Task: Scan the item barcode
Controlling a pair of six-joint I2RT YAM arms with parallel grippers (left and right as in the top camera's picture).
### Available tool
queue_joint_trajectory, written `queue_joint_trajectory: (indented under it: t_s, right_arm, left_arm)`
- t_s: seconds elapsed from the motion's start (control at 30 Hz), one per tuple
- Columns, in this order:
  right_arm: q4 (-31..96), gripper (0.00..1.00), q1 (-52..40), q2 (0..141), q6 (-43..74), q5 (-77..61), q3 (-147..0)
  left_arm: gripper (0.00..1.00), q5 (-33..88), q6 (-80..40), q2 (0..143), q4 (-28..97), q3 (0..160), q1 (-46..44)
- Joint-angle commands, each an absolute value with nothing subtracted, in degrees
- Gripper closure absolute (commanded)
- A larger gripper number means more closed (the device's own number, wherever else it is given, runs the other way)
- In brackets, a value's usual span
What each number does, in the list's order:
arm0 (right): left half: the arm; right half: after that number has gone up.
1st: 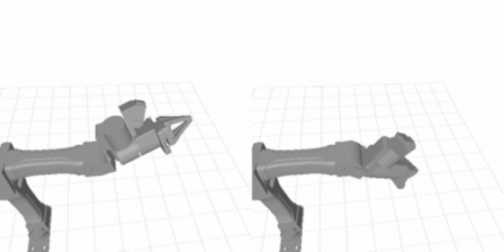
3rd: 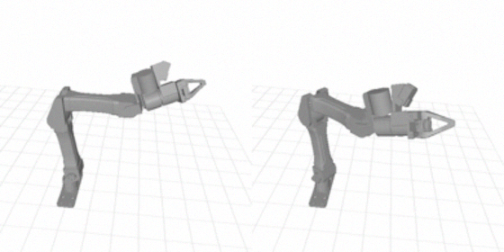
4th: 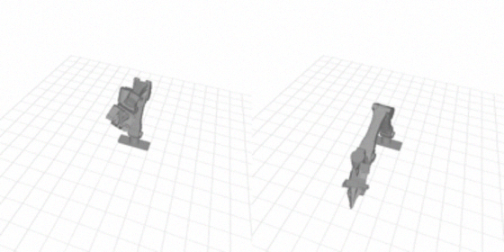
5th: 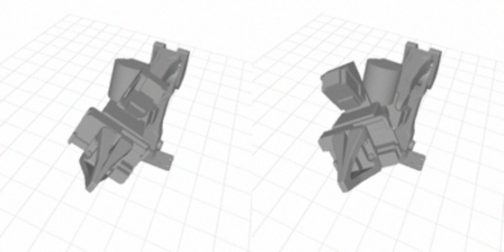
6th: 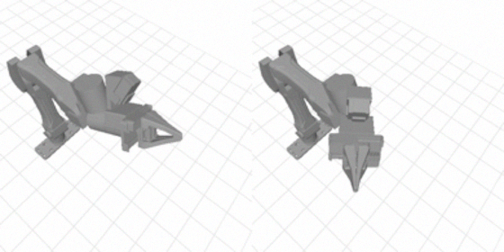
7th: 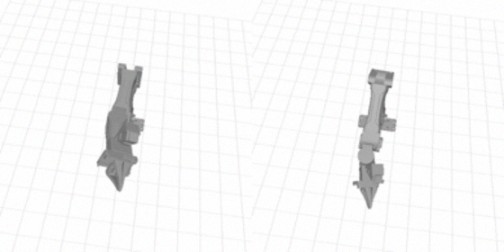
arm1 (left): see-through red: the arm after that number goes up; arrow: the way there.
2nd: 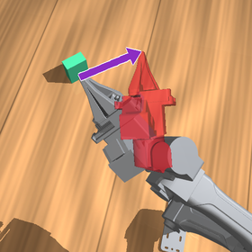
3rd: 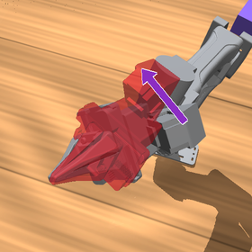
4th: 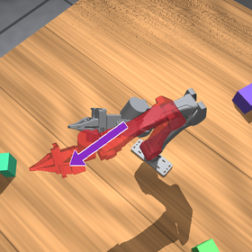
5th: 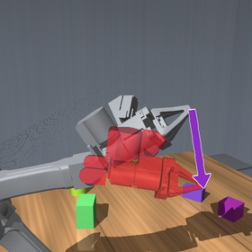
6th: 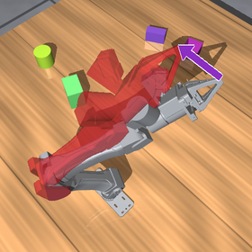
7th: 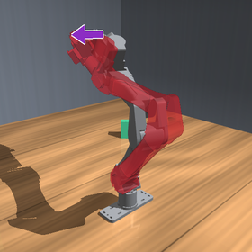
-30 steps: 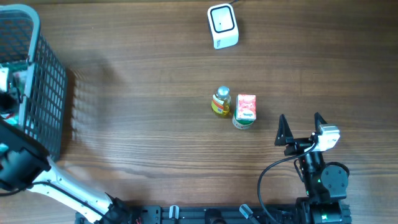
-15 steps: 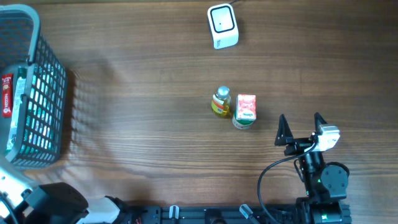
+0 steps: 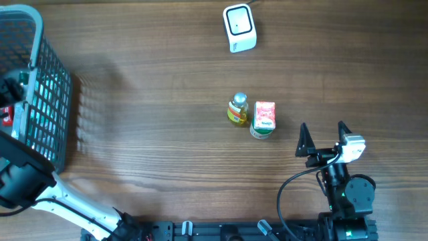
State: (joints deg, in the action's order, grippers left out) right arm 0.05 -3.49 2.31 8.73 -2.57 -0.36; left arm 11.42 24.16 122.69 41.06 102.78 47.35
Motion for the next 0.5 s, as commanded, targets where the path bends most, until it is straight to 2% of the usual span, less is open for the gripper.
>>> queue_joint_trajectory:
  t_s: [0.0, 0.1, 0.2, 0.4, 0.43, 0.47]
  right_arm:
    - [-0.10, 0.00, -3.46, 2.04, 9.10, -2.68, -0.32]
    - [-0.10, 0.00, -3.46, 2.04, 9.08, -2.70, -0.32]
    - [-0.10, 0.00, -3.46, 2.04, 9.08, -2.68, -0.32]
    - [-0.10, 0.00, -3.46, 2.04, 9.06, -2.68, -0.32]
    - [-0.10, 0.00, -3.46, 2.04, 9.08, -2.68, -0.32]
    - [-0.10, 0.00, -3.46, 2.04, 9.08, -2.68, -0.32]
  left_arm:
    - [0.43, 9.50, 23.07, 123.07, 36.77, 102.94, 48.51]
    - [0.52, 8.25, 23.11, 125.86, 34.61, 102.94, 49.41]
    - [0.44, 8.27, 23.14, 130.13, 32.10, 102.94, 49.67]
    - [0.45, 8.03, 23.11, 135.06, 29.30, 102.94, 50.02]
    - [0.70, 8.05, 23.11, 135.90, 29.45, 102.94, 50.02]
    - [0.88, 8.05, 23.11, 136.44, 29.80, 102.94, 50.04]
